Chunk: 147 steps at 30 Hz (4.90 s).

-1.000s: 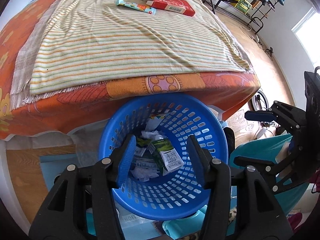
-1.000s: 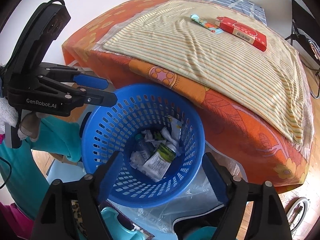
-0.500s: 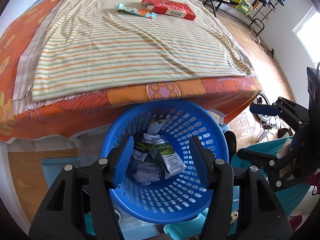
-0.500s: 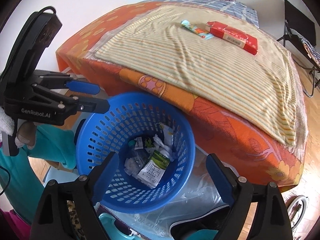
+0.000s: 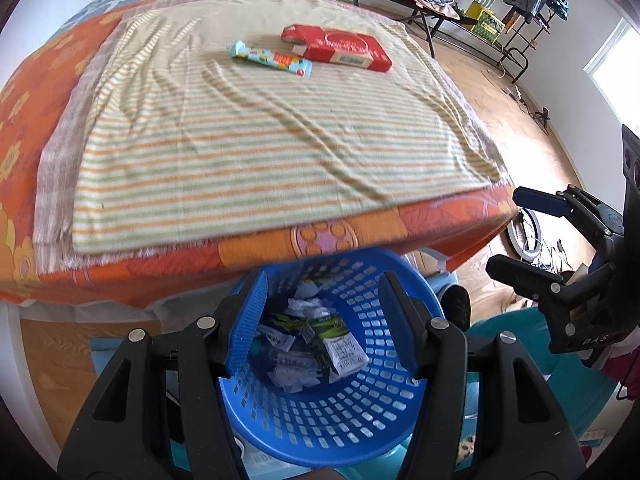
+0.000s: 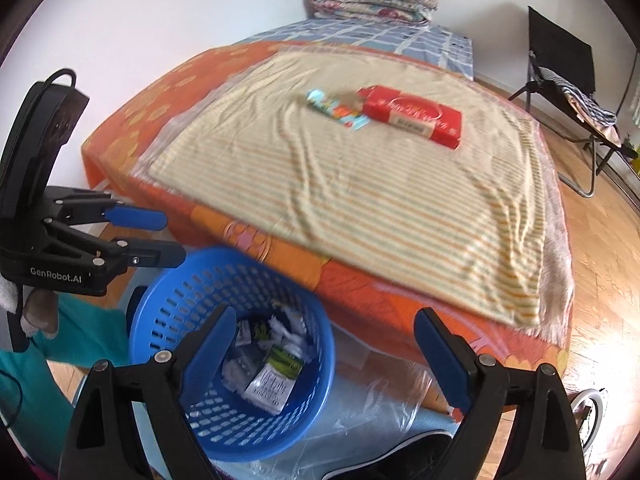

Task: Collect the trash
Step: 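Move the left gripper to the light-blue fruit tube while the right gripper moves to the red box, then grasp the light-blue tube with the left gripper while the right gripper grasps the red box, then carry the tube over the basket with the left gripper while the right gripper carries the red box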

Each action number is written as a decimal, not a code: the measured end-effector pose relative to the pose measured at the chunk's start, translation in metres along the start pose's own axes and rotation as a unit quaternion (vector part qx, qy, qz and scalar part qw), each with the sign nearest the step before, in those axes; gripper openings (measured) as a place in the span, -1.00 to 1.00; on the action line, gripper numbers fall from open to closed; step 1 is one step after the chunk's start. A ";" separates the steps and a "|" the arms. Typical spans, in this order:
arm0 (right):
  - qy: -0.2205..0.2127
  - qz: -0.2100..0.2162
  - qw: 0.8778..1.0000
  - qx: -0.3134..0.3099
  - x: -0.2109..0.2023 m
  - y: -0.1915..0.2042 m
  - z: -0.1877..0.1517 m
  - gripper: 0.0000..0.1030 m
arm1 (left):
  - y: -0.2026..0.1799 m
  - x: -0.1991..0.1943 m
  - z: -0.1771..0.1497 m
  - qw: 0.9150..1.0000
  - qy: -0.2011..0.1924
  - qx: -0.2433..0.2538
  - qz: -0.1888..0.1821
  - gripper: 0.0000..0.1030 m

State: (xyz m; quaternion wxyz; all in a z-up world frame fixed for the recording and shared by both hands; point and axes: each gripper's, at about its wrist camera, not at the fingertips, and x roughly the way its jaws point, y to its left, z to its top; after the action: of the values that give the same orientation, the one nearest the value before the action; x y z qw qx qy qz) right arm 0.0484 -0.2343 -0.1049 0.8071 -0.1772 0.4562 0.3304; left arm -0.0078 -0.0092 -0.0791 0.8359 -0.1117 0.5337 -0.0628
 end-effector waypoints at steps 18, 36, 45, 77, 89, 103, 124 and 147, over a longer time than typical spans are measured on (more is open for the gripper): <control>-0.073 -0.008 0.994 0.083 0.009 -0.087 0.085 0.79 | 0.015 0.025 0.090 0.999 -0.018 -0.048 -0.015 0.15; -0.060 0.063 0.983 0.160 0.102 -0.167 0.201 0.79 | 0.040 0.077 0.167 0.997 -0.021 -0.066 -0.030 0.15; -0.056 0.082 0.980 0.172 0.149 -0.186 0.233 0.77 | 0.054 0.098 0.180 0.997 -0.015 -0.074 -0.032 0.08; 0.020 -0.088 0.981 -0.171 0.168 -0.089 0.172 0.77 | 0.088 0.132 0.226 0.993 -0.035 -0.114 -0.011 -0.37; 0.002 -0.080 0.990 -0.120 0.171 -0.110 0.184 0.46 | 0.077 0.137 0.240 0.993 -0.062 -0.104 -0.005 -0.66; -0.025 0.005 0.998 0.063 0.141 -0.194 0.212 -0.15 | 0.038 0.137 0.254 0.995 -0.079 -0.054 -0.006 -0.83; -0.053 -0.006 0.997 0.057 0.138 -0.179 0.217 -0.60 | 0.023 0.137 0.243 0.996 -0.080 -0.028 0.011 -0.92; -0.065 0.075 0.995 0.027 -0.021 -0.087 0.105 -0.60 | 0.000 -0.014 0.130 0.993 -0.118 0.009 0.007 -0.92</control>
State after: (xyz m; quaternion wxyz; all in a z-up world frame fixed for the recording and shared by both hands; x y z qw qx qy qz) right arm 0.1658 -0.2430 -0.0340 0.8124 -0.0984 0.4236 0.3884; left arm 0.1047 0.0096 -0.0143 0.8944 -0.1069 0.4315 -0.0488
